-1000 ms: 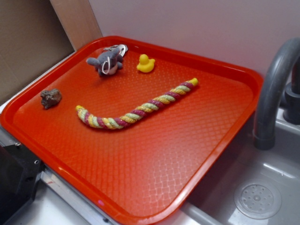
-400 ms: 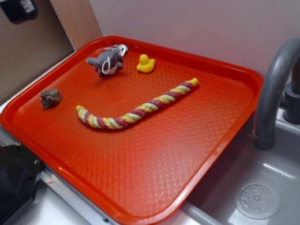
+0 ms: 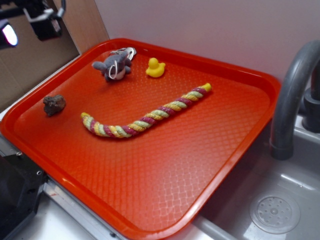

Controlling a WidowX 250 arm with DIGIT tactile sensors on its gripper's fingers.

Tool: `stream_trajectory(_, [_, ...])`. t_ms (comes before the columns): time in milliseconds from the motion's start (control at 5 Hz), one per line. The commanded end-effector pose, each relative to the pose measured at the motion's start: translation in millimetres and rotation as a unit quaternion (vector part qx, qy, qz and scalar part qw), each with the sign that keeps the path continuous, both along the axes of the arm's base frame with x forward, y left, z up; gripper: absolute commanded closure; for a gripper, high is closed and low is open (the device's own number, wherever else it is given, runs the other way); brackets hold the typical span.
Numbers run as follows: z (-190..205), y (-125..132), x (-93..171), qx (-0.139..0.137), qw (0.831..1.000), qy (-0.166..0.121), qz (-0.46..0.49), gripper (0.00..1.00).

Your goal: Grab the rock.

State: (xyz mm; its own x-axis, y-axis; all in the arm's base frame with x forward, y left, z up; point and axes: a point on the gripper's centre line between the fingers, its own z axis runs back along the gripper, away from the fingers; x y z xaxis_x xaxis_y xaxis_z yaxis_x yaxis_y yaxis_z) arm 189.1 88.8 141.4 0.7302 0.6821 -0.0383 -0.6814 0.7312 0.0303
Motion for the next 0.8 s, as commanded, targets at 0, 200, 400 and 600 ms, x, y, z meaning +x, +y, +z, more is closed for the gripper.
stream_trajectory(0, [-26, 31, -1, 0.056, 0.998, 0.020, 0.014, 0.00])
stream_trajectory(200, [-37, 33, -4, 0.065, 0.997, 0.034, -0.001, 0.00])
stream_trajectory(400, [-50, 34, -8, 0.070, 0.996, 0.049, -0.010, 0.00])
stream_trajectory(600, [-64, 38, -10, 0.077, 0.995, 0.059, -0.013, 0.00])
